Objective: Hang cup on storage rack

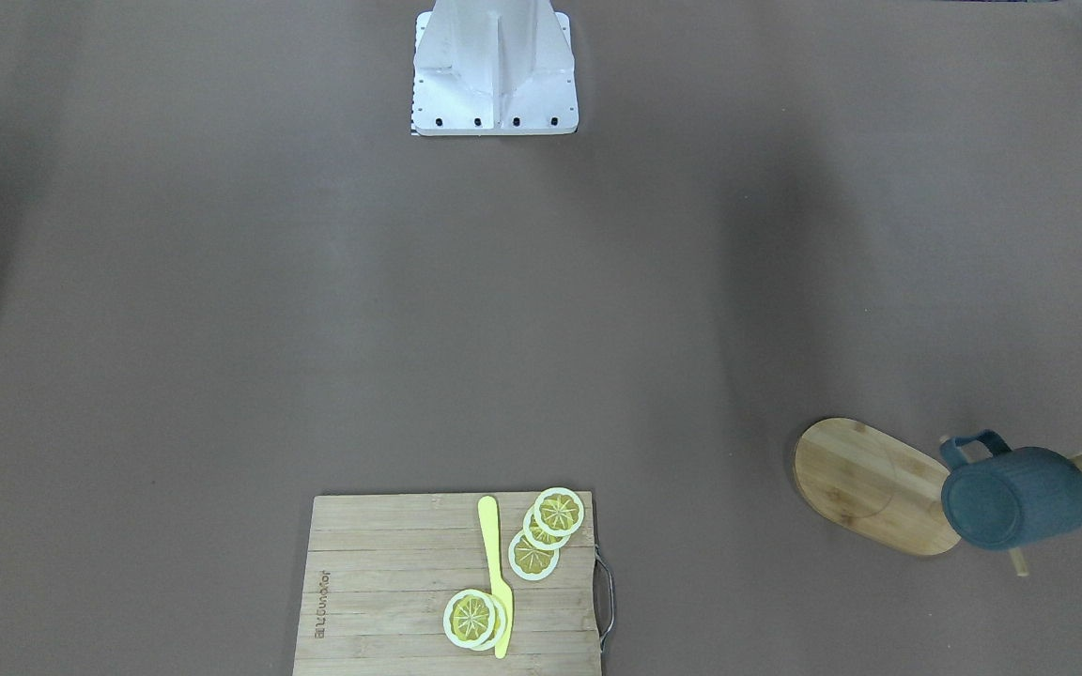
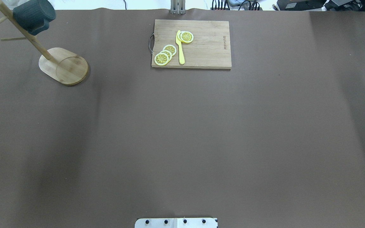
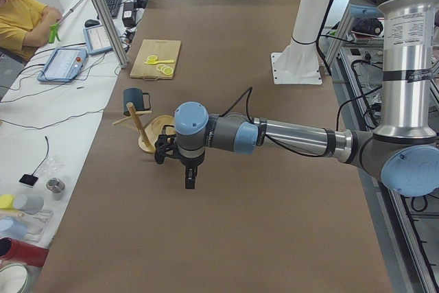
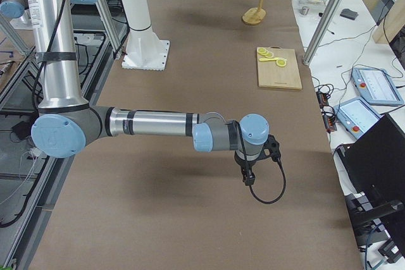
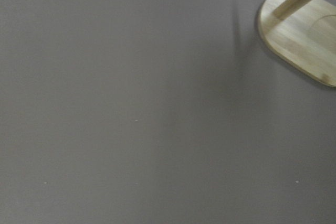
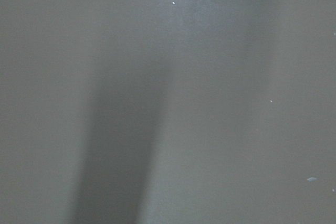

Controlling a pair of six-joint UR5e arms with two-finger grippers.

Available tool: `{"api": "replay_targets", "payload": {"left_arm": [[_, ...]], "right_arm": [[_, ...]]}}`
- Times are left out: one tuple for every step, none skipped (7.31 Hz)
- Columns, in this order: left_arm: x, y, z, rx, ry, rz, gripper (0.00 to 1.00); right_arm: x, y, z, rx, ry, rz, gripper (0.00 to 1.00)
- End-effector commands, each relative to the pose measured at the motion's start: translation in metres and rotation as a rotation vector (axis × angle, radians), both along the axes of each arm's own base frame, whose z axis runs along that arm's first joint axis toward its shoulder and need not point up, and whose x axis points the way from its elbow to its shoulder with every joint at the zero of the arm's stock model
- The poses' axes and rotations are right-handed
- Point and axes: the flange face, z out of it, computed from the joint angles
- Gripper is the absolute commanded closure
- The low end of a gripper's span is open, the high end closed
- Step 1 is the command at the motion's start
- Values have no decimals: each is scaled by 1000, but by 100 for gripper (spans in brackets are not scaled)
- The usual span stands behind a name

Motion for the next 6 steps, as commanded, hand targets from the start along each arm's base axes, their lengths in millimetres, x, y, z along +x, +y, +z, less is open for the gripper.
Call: {"api": "replay_targets", "payload": {"left_arm": [[0,3,-3,16,-9,3,2],[1,4,-4,23,-9,7,2],[3,4,-4,23,-9,12,2],[9,5,-2,18,-9,22,2],[12,3,-5,42,-8,31,2],[15,2,-3,55,-8,36,2]], "right_arm": [[14,5,10,-9,93,20,0],[14,3,9,-8,96,19,0],[14,3,6,-4,94,20,0],[14,3,9,-6,100,19,0],[4,2,13,-31,93,14,0],[-3,-1,18,-35,89,-2,0]]}}
